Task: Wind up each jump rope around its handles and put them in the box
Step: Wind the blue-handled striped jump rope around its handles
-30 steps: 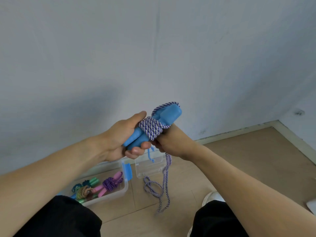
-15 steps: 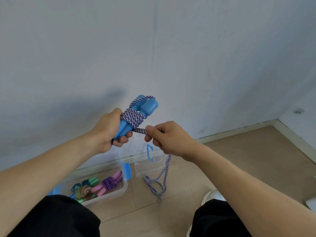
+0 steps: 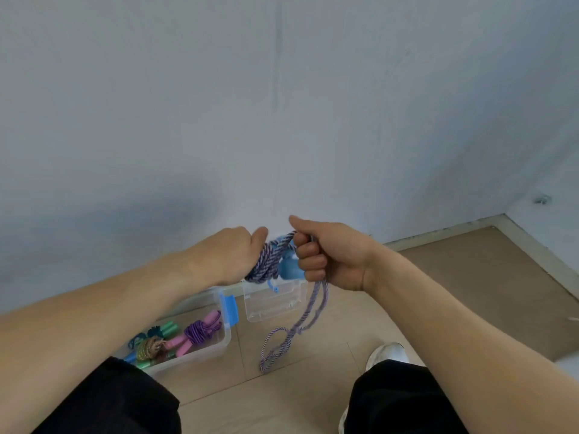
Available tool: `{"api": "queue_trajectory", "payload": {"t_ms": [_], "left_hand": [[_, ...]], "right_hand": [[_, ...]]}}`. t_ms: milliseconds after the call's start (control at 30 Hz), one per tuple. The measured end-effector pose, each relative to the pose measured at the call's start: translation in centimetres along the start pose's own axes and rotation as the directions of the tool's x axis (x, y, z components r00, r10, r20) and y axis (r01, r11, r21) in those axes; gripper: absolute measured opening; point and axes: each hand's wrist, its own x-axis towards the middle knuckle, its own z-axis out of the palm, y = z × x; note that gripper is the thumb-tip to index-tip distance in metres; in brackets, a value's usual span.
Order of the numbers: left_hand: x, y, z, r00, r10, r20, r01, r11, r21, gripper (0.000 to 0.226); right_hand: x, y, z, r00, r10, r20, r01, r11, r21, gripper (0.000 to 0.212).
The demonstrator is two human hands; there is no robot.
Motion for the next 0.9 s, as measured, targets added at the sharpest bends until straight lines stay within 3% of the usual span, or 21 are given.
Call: {"api": "queue_trajectory", "payload": {"t_ms": [100, 233, 300, 367, 467, 533, 600, 667, 767, 900], "left_hand": [[-0.8, -0.6, 0.3, 0.955, 0.11, 0.275, -0.16, 0.973, 0.167, 0.076], [-1.3, -0.5, 0.5, 0.865, 0.195, 0.463, -0.344, 0.902, 0.261, 0.084], [-2.0, 0.4, 0.8, 0.819, 0.289, 0.497, -0.457, 0.85, 0.26, 0.07], [-2.7, 1.2, 0.9, 0.769, 0.419, 0.482, -0.538, 0.832, 0.134, 0.06], [-3.0, 1.5, 0.9, 0.748, 0.553, 0.368, -0.571, 0.818, -0.069, 0.064], [-3.2, 1.6, 0.8, 0.758, 0.539, 0.366, -0.502, 0.841, -0.199, 0.062], [-3.5, 1.7, 0.8, 0.796, 0.463, 0.389, -0.291, 0.857, -0.426, 0.053], [-2.7, 1.6, 0.8, 0.858, 0.333, 0.391, -0.059, 0.82, -0.569, 0.054], [-0.9, 0.8, 0.3, 0.878, 0.173, 0.446, 0.208, 0.702, -0.681, 0.056], [-0.6, 0.0, -1.0, 0.869, 0.188, 0.458, 0.302, 0.532, -0.791, 0.04]], "right_hand": [[0.4, -0.5, -1.8, 1.0, 0.021, 0.011, -0.022, 0.999, 0.047, 0.039], [0.7, -0.4, -2.3, 0.997, -0.038, 0.068, 0.046, 0.992, -0.117, 0.034], [0.8, -0.4, -2.1, 0.989, -0.083, 0.124, 0.106, 0.975, -0.196, 0.035], [1.0, -0.3, -2.3, 0.975, -0.112, 0.193, 0.159, 0.954, -0.253, 0.038], [1.4, -0.1, -3.5, 0.979, -0.082, 0.185, 0.155, 0.892, -0.426, 0.041], [1.6, 0.0, -4.2, 0.99, -0.05, 0.135, 0.117, 0.829, -0.547, 0.044], [1.8, 0.3, -4.7, 0.997, -0.05, 0.063, 0.078, 0.781, -0.62, 0.032], [2.1, 0.6, -5.1, 0.998, -0.062, 0.024, 0.065, 0.82, -0.569, 0.026], [3.0, 1.0, -5.2, 0.995, -0.064, 0.072, 0.093, 0.85, -0.518, 0.014], [3.9, 1.4, -4.5, 0.995, -0.004, 0.104, 0.056, 0.863, -0.503, 0.036]]}}
